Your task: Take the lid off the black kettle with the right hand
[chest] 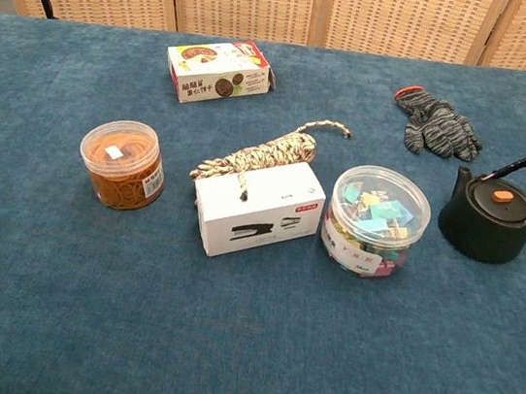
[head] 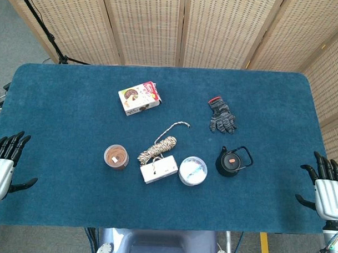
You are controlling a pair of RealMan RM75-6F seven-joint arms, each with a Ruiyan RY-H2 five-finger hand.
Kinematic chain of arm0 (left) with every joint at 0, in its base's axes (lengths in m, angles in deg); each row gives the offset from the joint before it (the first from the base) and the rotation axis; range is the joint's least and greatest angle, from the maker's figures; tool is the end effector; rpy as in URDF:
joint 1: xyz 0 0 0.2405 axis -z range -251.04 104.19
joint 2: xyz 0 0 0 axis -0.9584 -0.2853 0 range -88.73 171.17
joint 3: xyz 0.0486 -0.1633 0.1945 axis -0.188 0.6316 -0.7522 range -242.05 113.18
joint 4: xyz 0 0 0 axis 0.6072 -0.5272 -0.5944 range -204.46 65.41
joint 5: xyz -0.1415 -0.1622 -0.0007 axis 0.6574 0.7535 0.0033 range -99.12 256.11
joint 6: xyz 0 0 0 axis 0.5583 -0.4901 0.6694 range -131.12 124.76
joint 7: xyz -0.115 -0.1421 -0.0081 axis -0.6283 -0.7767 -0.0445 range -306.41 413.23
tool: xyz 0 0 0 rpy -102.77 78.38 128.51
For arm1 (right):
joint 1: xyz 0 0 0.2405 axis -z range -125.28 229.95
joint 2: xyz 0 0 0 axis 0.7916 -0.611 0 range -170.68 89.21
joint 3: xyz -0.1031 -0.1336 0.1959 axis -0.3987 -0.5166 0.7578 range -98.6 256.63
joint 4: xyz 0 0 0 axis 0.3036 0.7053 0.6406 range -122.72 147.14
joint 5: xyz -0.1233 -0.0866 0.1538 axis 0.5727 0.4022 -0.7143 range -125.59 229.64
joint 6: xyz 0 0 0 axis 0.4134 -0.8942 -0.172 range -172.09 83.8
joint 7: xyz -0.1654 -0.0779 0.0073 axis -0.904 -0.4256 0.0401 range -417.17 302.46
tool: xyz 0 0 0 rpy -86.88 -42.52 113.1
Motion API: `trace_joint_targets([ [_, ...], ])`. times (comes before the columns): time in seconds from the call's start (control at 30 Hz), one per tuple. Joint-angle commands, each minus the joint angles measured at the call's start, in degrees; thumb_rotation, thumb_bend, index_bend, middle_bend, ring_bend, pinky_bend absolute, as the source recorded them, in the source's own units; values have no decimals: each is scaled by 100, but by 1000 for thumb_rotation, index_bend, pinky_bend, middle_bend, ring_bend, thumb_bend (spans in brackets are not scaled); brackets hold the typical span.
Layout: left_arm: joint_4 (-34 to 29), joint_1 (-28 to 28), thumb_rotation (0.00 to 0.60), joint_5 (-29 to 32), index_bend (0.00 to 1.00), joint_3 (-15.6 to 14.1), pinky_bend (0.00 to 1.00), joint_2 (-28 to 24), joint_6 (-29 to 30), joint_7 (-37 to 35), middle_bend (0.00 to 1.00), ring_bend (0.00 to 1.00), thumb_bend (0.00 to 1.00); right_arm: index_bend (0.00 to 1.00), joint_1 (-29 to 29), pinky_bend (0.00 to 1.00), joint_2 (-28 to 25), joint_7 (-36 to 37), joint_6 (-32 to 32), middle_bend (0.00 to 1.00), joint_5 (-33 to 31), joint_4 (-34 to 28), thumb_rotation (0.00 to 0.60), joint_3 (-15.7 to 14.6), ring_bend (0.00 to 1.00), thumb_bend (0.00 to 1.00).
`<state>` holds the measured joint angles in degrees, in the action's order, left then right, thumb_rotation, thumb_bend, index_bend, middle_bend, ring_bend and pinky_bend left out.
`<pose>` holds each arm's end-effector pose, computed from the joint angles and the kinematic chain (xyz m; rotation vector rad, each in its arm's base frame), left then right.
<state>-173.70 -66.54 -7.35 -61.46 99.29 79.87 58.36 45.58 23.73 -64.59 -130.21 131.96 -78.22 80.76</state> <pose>-0.2739 0.2275 0.1634 -1.4361 -0.9167 -0.9288 -0.3320 -0.2273 0.1641 1.3586 -0.8102 0.7603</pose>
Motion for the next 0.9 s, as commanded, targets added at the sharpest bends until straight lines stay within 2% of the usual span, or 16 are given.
trace_joint_targets([
  [0.03,5,-1,600,6,0,2,0,0,7,-10,0,0,23,275,17,0,1,-32,33,0,16,1,600,2,0,0],
  [0.27,27,-8,600,-3,0,5,0,-11,46,-50,0,0,23,295,-111,0,27,-75,269,0,183,3,600,28,0,0],
  [0.4,14,6,600,-11,0,0,0,-9,35,-10,0,0,23,312,-588,0,-192,-204,790,0,372,-401,600,205,0,18],
  [0.47,9,3,600,-13,0,-1,0,-5,46,2,0,0,23,327,-827,0,-301,-275,1093,0,348,-591,600,314,0,75],
  [0.57,4,-15,600,-33,0,-14,0,1,79,5,0,0,23,387,-1232,0,-386,-699,1572,0,129,-792,600,550,0,182],
  [0.73,14,-29,600,-39,0,-34,0,-3,89,-6,0,0,23,440,-1819,0,-366,-1118,2322,0,-454,-1159,600,878,0,285],
  [0.9,14,-14,600,4,0,-24,0,-16,56,-11,0,0,23,460,-2332,0,-207,-1685,2903,0,-1092,-1369,600,1018,0,325],
])
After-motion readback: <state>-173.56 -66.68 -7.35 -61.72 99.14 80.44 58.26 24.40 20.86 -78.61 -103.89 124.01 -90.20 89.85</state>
